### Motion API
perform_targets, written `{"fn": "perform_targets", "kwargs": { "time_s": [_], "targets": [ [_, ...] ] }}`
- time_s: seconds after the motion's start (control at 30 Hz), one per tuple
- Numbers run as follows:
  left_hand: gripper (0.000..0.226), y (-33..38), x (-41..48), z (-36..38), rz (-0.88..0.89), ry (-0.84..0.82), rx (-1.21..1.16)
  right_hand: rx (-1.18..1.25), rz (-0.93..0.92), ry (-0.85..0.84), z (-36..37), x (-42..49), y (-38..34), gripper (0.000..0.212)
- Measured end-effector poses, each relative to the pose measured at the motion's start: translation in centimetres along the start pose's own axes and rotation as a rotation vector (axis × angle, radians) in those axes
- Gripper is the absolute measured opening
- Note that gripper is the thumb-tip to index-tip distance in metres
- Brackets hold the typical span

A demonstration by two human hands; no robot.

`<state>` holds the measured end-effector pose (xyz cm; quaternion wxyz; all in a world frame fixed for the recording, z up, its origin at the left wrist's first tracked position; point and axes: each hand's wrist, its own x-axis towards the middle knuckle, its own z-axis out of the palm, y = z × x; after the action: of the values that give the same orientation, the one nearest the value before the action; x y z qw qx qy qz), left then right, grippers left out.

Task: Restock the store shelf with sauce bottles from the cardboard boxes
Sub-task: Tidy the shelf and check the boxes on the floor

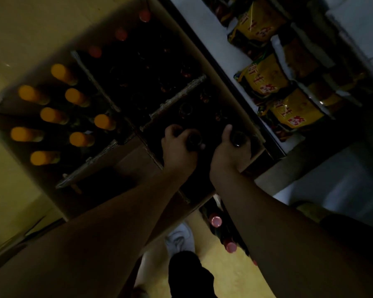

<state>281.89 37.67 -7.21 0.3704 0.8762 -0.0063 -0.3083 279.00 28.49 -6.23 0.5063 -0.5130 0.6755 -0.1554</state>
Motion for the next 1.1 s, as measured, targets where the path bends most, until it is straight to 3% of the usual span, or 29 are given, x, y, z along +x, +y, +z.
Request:
{"fn": "perform_targets", "kwargs": {
  "time_s": [0.17, 0.3, 0.43, 0.6, 0.7, 0.93, 1.1],
  "targets": [
    [0.031, 0.9, -3.8, -3.7, 0.023, 0.004, -0.174, 0.045, -0.207, -0.020, -2.2, -2.4, -3.2, 0.047],
    [0.013, 4.3, -8.8, -8.3, -0.010, 0.006, -0.413, 0.070, -0.309, -0.103, -4.1, -6.1, -7.8, 0.014],
    [0.002, 10.7, -13.1, -14.4, -0.031, 0.027, -0.604, 0.049, -0.448, -0.158, -7.0, -11.0, -14.1, 0.022],
    [0.035, 18.9, -19.2, -23.9, 0.056, 0.161, -0.558, 0.069, -0.615, -0.168, -12.0, -19.8, -23.8, 0.032],
    [0.050, 24.1, -25.3, -30.3, 0.157, 0.196, -0.520, 0.087, -0.623, -0.221, -16.6, -26.4, -30.0, 0.043],
    [0.066, 36.9, -42.4, -42.8, 0.464, 0.289, -0.406, 0.166, -0.683, -0.314, -32.4, -41.5, -44.3, 0.040],
    [0.062, 46.2, -54.1, -47.2, 0.664, 0.174, -0.418, 0.226, -0.741, -0.398, -45.9, -49.8, -52.5, 0.033]
  ]
}}
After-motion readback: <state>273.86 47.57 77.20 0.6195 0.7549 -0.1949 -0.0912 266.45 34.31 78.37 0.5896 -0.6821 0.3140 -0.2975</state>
